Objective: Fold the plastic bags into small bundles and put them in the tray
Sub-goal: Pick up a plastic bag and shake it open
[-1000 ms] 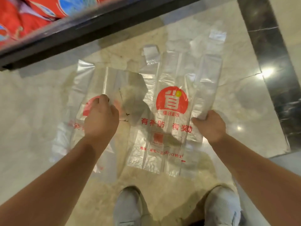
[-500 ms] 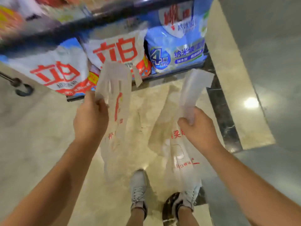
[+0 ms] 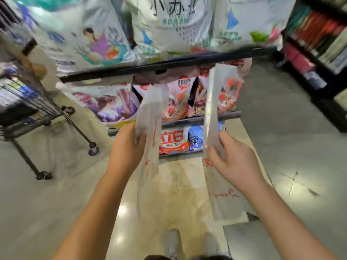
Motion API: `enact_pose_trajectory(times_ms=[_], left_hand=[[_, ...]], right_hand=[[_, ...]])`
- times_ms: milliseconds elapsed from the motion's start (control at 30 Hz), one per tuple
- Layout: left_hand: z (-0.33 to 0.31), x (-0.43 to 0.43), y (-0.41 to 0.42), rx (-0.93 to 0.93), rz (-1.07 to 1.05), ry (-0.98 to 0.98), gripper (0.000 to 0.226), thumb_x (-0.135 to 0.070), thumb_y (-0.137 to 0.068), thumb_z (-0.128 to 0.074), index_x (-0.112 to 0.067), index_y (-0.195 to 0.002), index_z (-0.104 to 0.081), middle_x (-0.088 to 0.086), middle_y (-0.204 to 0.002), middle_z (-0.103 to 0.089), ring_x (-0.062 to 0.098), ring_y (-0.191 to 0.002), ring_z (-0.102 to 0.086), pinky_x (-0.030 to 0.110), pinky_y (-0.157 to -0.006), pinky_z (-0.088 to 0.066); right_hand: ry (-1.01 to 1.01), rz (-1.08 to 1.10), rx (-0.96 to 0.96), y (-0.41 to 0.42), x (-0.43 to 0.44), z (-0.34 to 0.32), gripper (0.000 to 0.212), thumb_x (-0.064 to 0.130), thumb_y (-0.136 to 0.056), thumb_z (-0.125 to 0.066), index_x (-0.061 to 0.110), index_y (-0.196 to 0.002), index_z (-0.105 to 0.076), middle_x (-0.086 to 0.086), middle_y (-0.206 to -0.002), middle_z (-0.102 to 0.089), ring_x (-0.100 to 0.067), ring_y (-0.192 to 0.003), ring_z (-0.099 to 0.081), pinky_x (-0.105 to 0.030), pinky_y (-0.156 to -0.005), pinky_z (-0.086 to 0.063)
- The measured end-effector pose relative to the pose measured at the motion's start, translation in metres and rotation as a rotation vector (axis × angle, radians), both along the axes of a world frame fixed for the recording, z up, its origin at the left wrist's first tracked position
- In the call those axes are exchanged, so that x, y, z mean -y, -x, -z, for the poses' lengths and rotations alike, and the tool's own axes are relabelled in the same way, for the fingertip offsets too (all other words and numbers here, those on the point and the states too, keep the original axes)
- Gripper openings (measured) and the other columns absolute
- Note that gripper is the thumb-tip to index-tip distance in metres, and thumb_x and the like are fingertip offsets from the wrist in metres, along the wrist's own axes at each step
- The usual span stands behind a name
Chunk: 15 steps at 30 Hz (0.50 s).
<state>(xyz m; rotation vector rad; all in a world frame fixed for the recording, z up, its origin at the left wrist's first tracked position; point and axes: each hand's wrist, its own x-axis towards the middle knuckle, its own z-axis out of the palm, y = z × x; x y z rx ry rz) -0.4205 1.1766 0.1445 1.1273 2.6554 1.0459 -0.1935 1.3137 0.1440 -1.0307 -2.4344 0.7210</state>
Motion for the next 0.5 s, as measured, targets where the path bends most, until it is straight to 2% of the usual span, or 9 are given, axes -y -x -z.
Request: enact_pose_trajectory(times_ms=[67, 100, 133, 233, 300, 367, 433, 500], left_hand=[[-0.017, 0.024, -0.005, -0.048, -0.064, -0.052, 0.019, -0.013, -0.095, -0.059, -0.023, -0.086, -0.047, -0.013, -0.077, -0.046, 0.013, -0.079, -0.044, 0.022, -0.061, -0.028], [-0.021, 0.036, -0.006, -0.055, -0.099, -0.066, 0.014, -0.014, -0.096, -0.058, -0.022, -0.088, -0.051, -0.014, -0.078, -0.047, 0.013, -0.079, -0.046, 0.018, -0.059, -0.029], [-0.022, 0.049, -0.006, -0.065, -0.142, -0.068, 0.005, -0.015, -0.096, -0.057, -0.019, -0.093, -0.057, -0.012, -0.083, -0.051, 0.012, -0.081, -0.049, 0.018, -0.059, -0.03], [-0.02, 0.103, -0.008, -0.122, -0.289, -0.056, 0.005, -0.016, -0.096, -0.058, -0.017, -0.096, -0.062, -0.007, -0.091, -0.058, 0.014, -0.083, -0.053, 0.024, -0.064, -0.033], [-0.019, 0.149, -0.023, -0.149, -0.431, -0.044, 0.004, -0.02, -0.097, -0.058, -0.017, -0.095, -0.061, -0.005, -0.091, -0.059, 0.015, -0.084, -0.054, 0.026, -0.065, -0.038], [-0.016, 0.198, -0.048, -0.17, -0.583, -0.028, 0.006, -0.016, -0.096, -0.06, -0.01, -0.097, -0.063, 0.001, -0.092, -0.061, 0.019, -0.087, -0.054, 0.027, -0.069, -0.037], [-0.017, 0.249, -0.084, -0.155, -0.736, 0.022, 0.004, -0.009, -0.094, -0.06, -0.005, -0.093, -0.062, 0.008, -0.089, -0.062, 0.029, -0.087, -0.056, 0.03, -0.068, -0.033], [-0.021, 0.297, -0.124, -0.15, -0.862, 0.061, 0.005, -0.007, -0.094, -0.061, -0.006, -0.089, -0.059, 0.005, -0.082, -0.058, 0.032, -0.083, -0.055, 0.027, -0.064, -0.024]], right_hand=[[-0.065, -0.078, -0.005, 0.008, 0.014, -0.017, 0.028, 0.031, -0.094, -0.058, 0.025, -0.085, -0.032, -0.001, -0.067, -0.052, -0.03, -0.063, -0.047, -0.038, -0.05, -0.032], [-0.075, -0.128, -0.009, 0.013, 0.019, -0.023, 0.022, 0.031, -0.095, -0.057, 0.027, -0.089, -0.036, -0.001, -0.068, -0.054, -0.031, -0.064, -0.049, -0.036, -0.05, -0.029], [-0.098, -0.186, -0.008, 0.021, 0.024, -0.027, 0.015, 0.031, -0.095, -0.057, 0.026, -0.098, -0.043, -0.003, -0.07, -0.058, -0.033, -0.068, -0.054, -0.036, -0.051, -0.03], [-0.138, -0.369, -0.01, 0.047, 0.045, -0.035, 0.029, 0.033, -0.094, -0.06, 0.025, -0.121, -0.054, -0.011, -0.084, -0.071, -0.04, -0.082, -0.066, -0.04, -0.06, -0.045], [-0.085, -0.515, -0.03, 0.065, 0.068, -0.037, 0.031, 0.034, -0.093, -0.062, 0.028, -0.123, -0.056, -0.011, -0.093, -0.073, -0.04, -0.088, -0.067, -0.042, -0.065, -0.051], [-0.066, -0.657, -0.016, 0.078, 0.095, -0.036, 0.033, 0.036, -0.093, -0.062, 0.031, -0.125, -0.055, -0.011, -0.1, -0.072, -0.039, -0.092, -0.067, -0.043, -0.07, -0.051], [-0.048, -0.809, -0.013, 0.084, 0.132, -0.036, 0.035, 0.035, -0.091, -0.063, 0.033, -0.125, -0.056, -0.012, -0.099, -0.072, -0.038, -0.091, -0.067, -0.043, -0.071, -0.051], [0.003, -0.946, -0.004, 0.084, 0.175, -0.038, 0.035, 0.034, -0.089, -0.065, 0.036, -0.124, -0.057, -0.011, -0.097, -0.073, -0.038, -0.089, -0.068, -0.043, -0.07, -0.052]])
